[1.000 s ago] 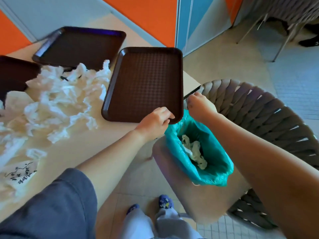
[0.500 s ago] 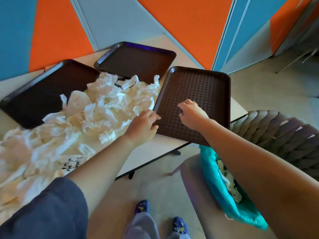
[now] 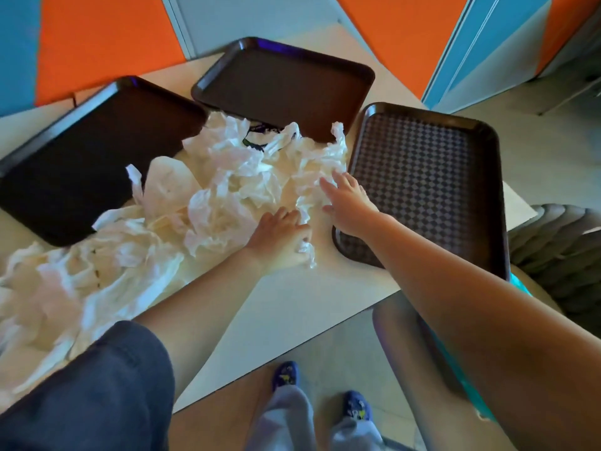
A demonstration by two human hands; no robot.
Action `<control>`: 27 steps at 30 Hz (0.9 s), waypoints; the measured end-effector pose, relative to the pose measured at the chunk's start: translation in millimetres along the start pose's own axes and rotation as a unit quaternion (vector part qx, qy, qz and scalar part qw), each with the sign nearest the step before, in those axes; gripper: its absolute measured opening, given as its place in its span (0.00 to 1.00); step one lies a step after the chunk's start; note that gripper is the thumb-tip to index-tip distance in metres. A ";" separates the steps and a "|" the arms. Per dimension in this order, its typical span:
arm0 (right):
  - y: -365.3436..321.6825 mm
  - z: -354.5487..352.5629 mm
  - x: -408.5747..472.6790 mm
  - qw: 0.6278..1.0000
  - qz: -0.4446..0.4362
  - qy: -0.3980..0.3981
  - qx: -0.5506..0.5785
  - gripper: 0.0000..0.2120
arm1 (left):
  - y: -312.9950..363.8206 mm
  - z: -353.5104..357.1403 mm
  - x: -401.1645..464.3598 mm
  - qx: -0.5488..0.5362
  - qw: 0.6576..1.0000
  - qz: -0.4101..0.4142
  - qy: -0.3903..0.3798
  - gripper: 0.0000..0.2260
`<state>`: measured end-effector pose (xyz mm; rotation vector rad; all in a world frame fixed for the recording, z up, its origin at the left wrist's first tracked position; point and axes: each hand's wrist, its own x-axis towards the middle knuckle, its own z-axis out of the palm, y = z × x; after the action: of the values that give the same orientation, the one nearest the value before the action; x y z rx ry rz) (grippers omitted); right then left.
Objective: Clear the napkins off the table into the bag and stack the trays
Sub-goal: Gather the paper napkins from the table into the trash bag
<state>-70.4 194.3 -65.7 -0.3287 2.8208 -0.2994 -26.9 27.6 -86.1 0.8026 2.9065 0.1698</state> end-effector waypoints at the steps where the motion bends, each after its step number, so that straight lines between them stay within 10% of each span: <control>1: -1.8 1.0 3.9 1.000 -0.002 -0.010 0.000 0.29 | -4.1 1.3 1.3 -0.013 1.000 0.011 -0.002 0.11; 15: -28.4 12.6 14.8 0.994 0.068 -0.058 -0.055 0.15 | -37.7 -4.3 -2.2 -0.243 0.964 0.098 0.039 0.05; 27: -3.5 -6.9 -24.4 0.992 0.089 0.086 -0.006 0.14 | -28.0 -34.6 12.5 -0.239 0.958 0.076 0.141 0.02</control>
<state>-49.1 198.3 -52.1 -0.0527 2.9957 -0.2846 -56.7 7.5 -57.0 0.9674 2.8445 1.0350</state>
